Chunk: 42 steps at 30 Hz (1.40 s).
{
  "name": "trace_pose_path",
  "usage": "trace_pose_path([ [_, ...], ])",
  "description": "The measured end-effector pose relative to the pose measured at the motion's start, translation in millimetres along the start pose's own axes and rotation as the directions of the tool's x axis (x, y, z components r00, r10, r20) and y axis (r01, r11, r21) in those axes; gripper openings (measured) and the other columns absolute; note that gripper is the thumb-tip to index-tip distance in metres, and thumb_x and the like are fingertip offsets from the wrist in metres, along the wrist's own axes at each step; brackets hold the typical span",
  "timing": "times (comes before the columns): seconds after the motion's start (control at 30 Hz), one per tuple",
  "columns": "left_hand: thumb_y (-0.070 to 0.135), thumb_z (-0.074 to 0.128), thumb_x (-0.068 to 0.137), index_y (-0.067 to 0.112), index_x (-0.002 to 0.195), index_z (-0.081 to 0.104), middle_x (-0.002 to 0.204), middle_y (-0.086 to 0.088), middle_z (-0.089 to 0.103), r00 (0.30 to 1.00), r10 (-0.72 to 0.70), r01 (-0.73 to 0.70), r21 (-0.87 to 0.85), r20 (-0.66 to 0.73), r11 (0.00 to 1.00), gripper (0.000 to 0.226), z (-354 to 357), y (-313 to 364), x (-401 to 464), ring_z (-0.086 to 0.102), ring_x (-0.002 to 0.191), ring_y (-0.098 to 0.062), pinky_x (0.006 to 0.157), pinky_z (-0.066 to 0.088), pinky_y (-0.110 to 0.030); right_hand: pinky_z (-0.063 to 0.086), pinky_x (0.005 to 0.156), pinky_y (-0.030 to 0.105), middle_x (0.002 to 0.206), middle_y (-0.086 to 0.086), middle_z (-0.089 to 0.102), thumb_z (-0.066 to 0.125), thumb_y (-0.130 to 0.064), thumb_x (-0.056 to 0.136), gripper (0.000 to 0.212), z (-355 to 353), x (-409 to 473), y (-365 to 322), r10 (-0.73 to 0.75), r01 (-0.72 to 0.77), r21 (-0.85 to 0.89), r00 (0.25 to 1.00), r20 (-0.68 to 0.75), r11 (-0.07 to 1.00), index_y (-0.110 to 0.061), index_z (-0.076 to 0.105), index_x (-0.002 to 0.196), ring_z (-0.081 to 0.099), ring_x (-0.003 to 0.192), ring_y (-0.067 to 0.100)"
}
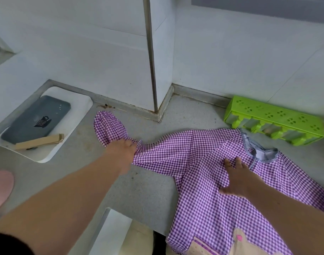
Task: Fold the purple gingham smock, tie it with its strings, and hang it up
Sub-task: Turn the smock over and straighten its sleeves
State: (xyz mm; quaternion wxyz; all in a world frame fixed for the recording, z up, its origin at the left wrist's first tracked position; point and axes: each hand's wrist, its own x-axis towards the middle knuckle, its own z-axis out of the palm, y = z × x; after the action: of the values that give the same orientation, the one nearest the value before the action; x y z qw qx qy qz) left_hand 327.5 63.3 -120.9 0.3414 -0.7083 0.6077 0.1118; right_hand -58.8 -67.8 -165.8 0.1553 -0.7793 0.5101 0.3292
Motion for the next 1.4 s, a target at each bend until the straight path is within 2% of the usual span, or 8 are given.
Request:
trace_pose_path([
  [0.3, 0.037, 0.057, 0.097, 0.022, 0.129, 0.062, 0.128, 0.001, 0.058, 0.898, 0.04, -0.167, -0.255, -0.438, 0.952, 0.036, 13, 45, 7, 0.055, 0.115, -0.019, 0.102, 0.051, -0.038, 0.025, 0.122, 0.057, 0.168, 0.025, -0.019, 0.066, -0.082, 0.074, 0.138, 2, 5, 1, 0.01, -0.009, -0.032, 1.0, 0.01, 0.999, -0.021, -0.021, 0.161, 0.0, 0.157, 0.044],
  [0.47, 0.037, 0.047, 0.108, 0.018, 0.158, 0.04, 0.153, -0.005, 0.053, 0.983, 0.074, -0.144, -0.457, -0.167, 0.878, 0.054, 16, 49, 19, 0.053, 0.136, -0.023, 0.115, 0.045, -0.042, 0.023, 0.125, 0.055, 0.167, 0.026, -0.019, 0.065, -0.082, 0.074, 0.138, 4, 6, 1, 0.002, -0.002, -0.034, 1.0, 0.012, 0.999, -0.019, -0.021, 0.161, 0.0, 0.157, 0.045],
  [0.6, 0.043, 0.036, 0.111, 0.03, 0.17, 0.006, 0.178, 0.003, -0.007, 0.979, 0.201, -0.163, -0.47, 0.031, 0.867, 0.067, 19, 46, 32, -0.002, 0.164, -0.021, 0.134, 0.007, -0.046, 0.023, 0.125, 0.055, 0.168, 0.024, -0.02, 0.066, -0.081, 0.074, 0.138, 4, 6, 2, 0.004, -0.004, -0.028, 1.0, 0.018, 1.0, -0.021, -0.022, 0.16, 0.0, 0.158, 0.043],
  [0.7, 0.047, 0.032, 0.112, 0.037, 0.17, 0.003, 0.177, 0.007, -0.014, 0.963, 0.263, -0.205, -0.49, 0.051, 0.847, 0.065, 12, 42, 45, -0.012, 0.163, -0.018, 0.132, -0.002, -0.045, 0.024, 0.125, 0.056, 0.168, 0.024, -0.02, 0.067, -0.081, 0.073, 0.139, 4, 7, 2, 0.003, -0.002, -0.021, 1.0, 0.011, 1.0, -0.021, -0.023, 0.16, -0.001, 0.157, 0.043],
  [0.93, 0.057, 0.024, 0.107, 0.027, 0.167, -0.016, 0.174, -0.009, -0.028, 0.974, -0.038, 0.135, -0.441, 0.222, 0.887, 0.078, 29, 30, 66, -0.014, 0.163, -0.032, 0.132, 0.004, -0.056, 0.026, 0.123, 0.058, 0.168, 0.021, -0.023, 0.066, -0.08, 0.075, 0.136, 3, 6, 0, 0.006, -0.005, -0.017, 1.0, 0.01, 1.0, -0.024, -0.024, 0.16, -0.004, 0.158, 0.042],
  [1.07, 0.058, 0.043, 0.103, 0.023, 0.166, 0.021, 0.171, -0.01, 0.019, 0.988, 0.05, -0.102, -0.369, -0.149, 0.924, 0.076, 13, 55, 50, 0.024, 0.156, -0.032, 0.125, 0.031, -0.05, 0.032, 0.119, 0.061, 0.168, 0.019, -0.024, 0.063, -0.083, 0.074, 0.135, 0, 6, 1, -0.001, 0.0, -0.029, 1.0, -0.022, 1.0, -0.026, -0.023, 0.16, -0.004, 0.158, 0.04],
  [1.17, 0.048, 0.053, 0.101, 0.022, 0.12, 0.059, 0.119, 0.002, 0.055, 0.841, 0.334, -0.446, -0.195, -0.426, 0.874, 0.032, -12, 96, 30, 0.057, 0.109, -0.02, 0.093, 0.052, -0.037, 0.036, 0.117, 0.061, 0.169, 0.014, -0.023, 0.062, -0.084, 0.073, 0.133, -4, 2, 6, -0.014, 0.013, -0.021, 0.999, -0.049, 1.0, -0.029, -0.022, 0.16, -0.004, 0.159, 0.037],
  [1.4, 0.058, 0.042, 0.104, 0.02, 0.086, 0.064, 0.078, 0.004, 0.063, 0.984, 0.151, -0.099, -0.426, 0.09, 0.899, 0.047, -6, 153, 29, 0.064, 0.076, -0.016, 0.079, 0.058, -0.035, 0.046, 0.109, 0.058, 0.172, 0.012, -0.008, 0.053, -0.082, 0.084, 0.116, 21, -26, 1, 0.119, -0.112, 0.073, 0.986, -0.114, 0.991, -0.022, -0.006, 0.164, 0.007, 0.159, 0.036],
])
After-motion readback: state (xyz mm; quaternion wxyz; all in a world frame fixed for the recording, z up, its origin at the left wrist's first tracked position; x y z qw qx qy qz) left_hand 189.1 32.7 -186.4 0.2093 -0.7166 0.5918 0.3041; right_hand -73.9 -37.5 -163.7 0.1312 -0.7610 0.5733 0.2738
